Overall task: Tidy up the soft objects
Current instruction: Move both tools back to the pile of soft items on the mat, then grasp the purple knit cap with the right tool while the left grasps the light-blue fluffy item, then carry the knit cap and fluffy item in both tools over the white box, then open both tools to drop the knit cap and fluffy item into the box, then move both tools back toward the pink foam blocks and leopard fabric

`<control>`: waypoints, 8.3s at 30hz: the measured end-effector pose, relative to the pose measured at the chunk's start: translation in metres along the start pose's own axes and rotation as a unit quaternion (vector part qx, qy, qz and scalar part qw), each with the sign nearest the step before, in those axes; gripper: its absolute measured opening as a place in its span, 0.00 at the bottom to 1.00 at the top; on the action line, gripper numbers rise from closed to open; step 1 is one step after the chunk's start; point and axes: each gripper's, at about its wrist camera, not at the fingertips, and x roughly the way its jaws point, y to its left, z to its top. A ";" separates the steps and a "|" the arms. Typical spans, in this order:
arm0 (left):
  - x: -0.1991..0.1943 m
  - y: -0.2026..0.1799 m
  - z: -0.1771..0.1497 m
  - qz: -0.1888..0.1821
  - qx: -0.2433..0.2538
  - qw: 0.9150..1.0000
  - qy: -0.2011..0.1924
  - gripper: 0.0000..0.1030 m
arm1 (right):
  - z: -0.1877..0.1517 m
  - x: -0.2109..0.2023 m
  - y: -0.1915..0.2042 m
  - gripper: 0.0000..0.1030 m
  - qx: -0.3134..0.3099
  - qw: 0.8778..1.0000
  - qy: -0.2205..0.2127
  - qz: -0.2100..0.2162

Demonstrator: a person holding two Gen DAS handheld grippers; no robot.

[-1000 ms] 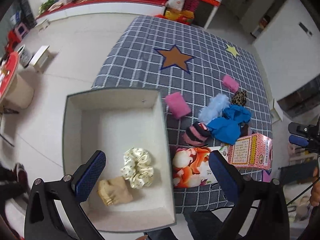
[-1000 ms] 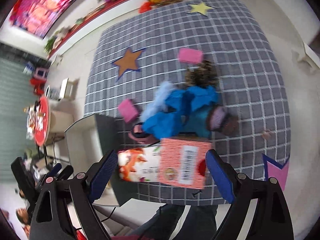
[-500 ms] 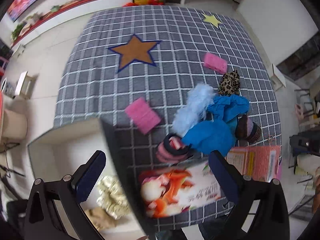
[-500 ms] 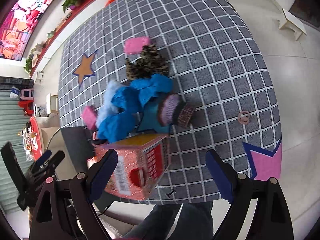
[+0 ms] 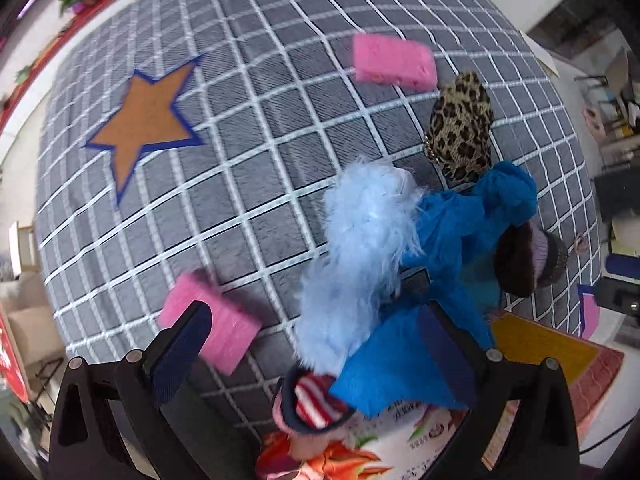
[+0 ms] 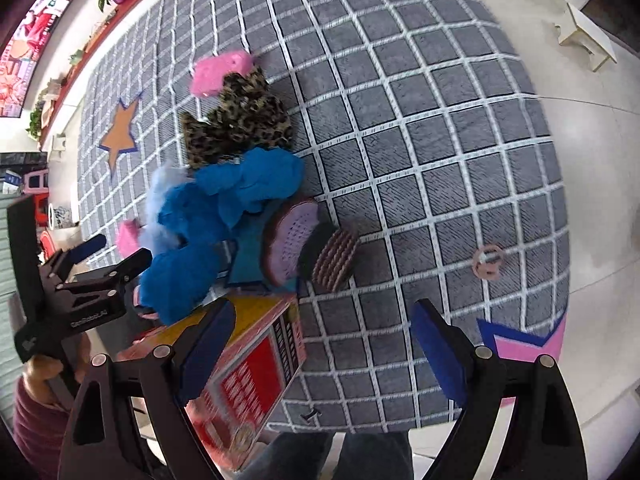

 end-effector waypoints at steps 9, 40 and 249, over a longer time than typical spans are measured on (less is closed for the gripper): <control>0.040 -0.002 0.008 0.000 -0.011 0.999 0.033 1.00 | 0.024 0.057 0.011 0.88 -0.041 0.998 0.047 -0.002; 0.031 0.008 0.025 -0.010 -0.051 0.999 -0.011 0.28 | 0.016 0.044 0.036 0.59 -0.079 0.997 -0.008 -0.024; -0.070 0.055 -0.079 -0.020 -0.210 0.974 -0.078 0.93 | -0.032 -0.055 0.013 0.99 0.018 0.998 -0.063 0.025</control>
